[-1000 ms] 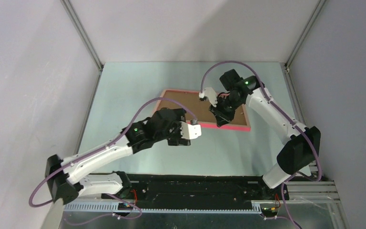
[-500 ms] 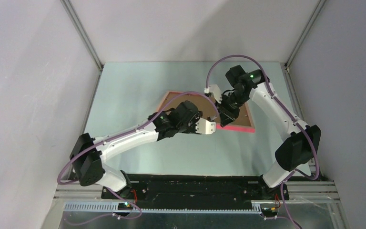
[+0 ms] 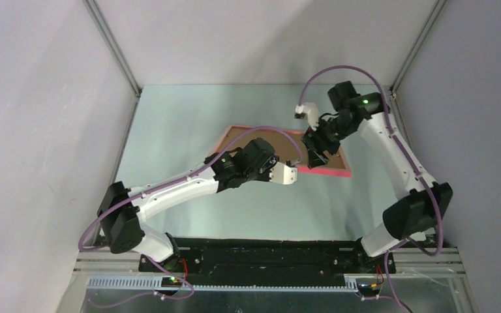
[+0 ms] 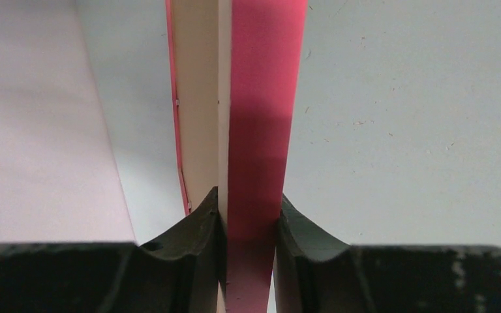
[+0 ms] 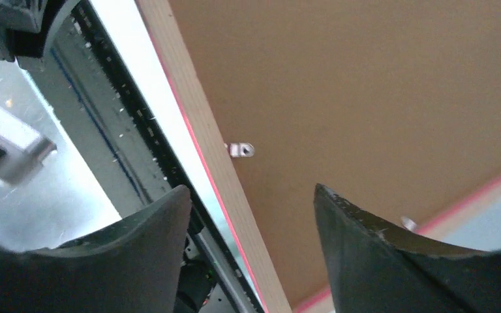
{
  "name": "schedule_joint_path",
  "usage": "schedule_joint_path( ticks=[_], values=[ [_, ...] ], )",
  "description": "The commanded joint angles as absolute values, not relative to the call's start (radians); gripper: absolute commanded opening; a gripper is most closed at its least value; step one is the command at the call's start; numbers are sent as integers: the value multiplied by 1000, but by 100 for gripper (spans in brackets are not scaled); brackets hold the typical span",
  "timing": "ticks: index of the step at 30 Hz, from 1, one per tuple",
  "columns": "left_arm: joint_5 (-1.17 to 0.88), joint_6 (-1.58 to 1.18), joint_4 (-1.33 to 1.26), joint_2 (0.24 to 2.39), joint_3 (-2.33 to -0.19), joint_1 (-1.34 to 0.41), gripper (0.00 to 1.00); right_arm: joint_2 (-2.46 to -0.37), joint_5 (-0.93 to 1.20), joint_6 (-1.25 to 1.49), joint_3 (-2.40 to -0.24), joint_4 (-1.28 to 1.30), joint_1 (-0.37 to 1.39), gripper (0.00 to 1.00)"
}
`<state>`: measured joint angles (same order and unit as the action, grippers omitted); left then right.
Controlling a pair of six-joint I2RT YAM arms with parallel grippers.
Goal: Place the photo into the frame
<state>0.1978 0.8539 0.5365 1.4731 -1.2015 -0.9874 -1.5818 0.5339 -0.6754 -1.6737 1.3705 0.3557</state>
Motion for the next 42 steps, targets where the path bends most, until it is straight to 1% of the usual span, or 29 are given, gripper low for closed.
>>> schedule_joint_path(
  ticks=[1, 2, 6, 10, 14, 22, 29, 42],
  values=[
    [192, 756, 566, 1415, -1275, -991, 0, -1425, 525, -597, -1695, 1284, 289, 76],
    [178, 742, 574, 1406, -1289, -991, 0, -1408, 526, -587, -1694, 1260, 267, 79],
    [136, 709, 638, 1392, -1358, -990, 0, -1311, 512, -529, -1677, 1193, 219, 84],
    [84, 660, 707, 1398, -1445, -971, 0, -1211, 476, -464, -1641, 1116, 195, 86],
    [17, 588, 760, 1422, -1523, -934, 0, -1154, 457, -405, -1597, 1054, 176, 87],
    [-124, 459, 895, 1498, -1721, -854, 0, -1129, 440, -369, -1556, 1021, 156, 87],
    [-235, 330, 951, 1574, -1875, -761, 0, -1134, 425, -336, -1551, 996, 139, 87],
    [-378, 111, 969, 1677, -2023, -589, 0, -1137, 457, -269, -1515, 955, 71, 87]
  ],
)
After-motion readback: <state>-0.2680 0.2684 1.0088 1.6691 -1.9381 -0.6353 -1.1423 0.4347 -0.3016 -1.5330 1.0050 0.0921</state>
